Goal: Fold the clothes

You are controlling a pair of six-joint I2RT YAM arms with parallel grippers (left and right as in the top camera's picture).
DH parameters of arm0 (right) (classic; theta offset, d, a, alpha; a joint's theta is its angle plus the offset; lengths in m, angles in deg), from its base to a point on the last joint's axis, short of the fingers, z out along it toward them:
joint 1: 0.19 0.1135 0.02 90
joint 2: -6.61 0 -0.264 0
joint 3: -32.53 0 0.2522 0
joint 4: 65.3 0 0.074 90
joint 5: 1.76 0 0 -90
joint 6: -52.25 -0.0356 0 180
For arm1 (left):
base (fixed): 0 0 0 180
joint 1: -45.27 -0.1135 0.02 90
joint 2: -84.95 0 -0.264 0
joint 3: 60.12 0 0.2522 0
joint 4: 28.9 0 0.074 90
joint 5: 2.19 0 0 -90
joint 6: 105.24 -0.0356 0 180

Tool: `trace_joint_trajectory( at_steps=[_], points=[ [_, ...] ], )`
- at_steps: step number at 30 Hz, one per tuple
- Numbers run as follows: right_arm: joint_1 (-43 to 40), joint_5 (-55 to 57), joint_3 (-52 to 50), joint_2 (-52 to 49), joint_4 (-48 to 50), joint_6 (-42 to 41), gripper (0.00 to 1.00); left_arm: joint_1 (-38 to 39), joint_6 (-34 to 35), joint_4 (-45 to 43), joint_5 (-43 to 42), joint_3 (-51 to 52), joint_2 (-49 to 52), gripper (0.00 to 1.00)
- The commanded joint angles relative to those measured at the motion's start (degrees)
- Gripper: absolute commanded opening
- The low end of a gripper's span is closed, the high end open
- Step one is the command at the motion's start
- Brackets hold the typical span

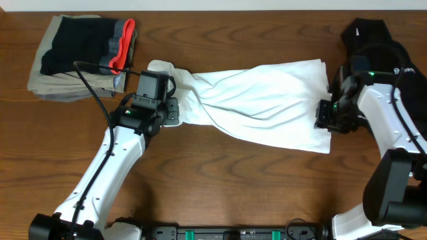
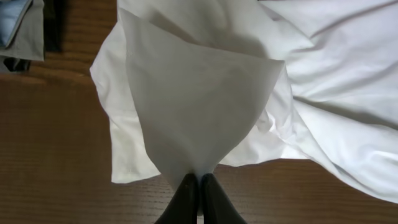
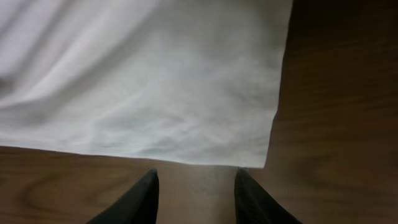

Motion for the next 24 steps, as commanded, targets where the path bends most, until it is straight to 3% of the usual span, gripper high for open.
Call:
trace_joint_trajectory(
  at_steps=[1, 11, 24],
  points=[
    [2.84, 4.42, -1.66, 1.53, -0.46, -4.76, 0.40, -0.07, 0.81, 0.02, -0.22, -0.42, 0.11, 0.06],
    [5.99, 11.39, -11.06, 2.38, 4.31, -14.01, 0.49, -0.07, 3.15, 2.54, -0.20, -0.37, 0.13, 0.06],
    [1.07, 11.45, -19.85, 2.51, 16.65, -11.37, 0.54, -0.07, 5.03, 2.60, -0.20, -0.37, 0.13, 0.06]
  ],
)
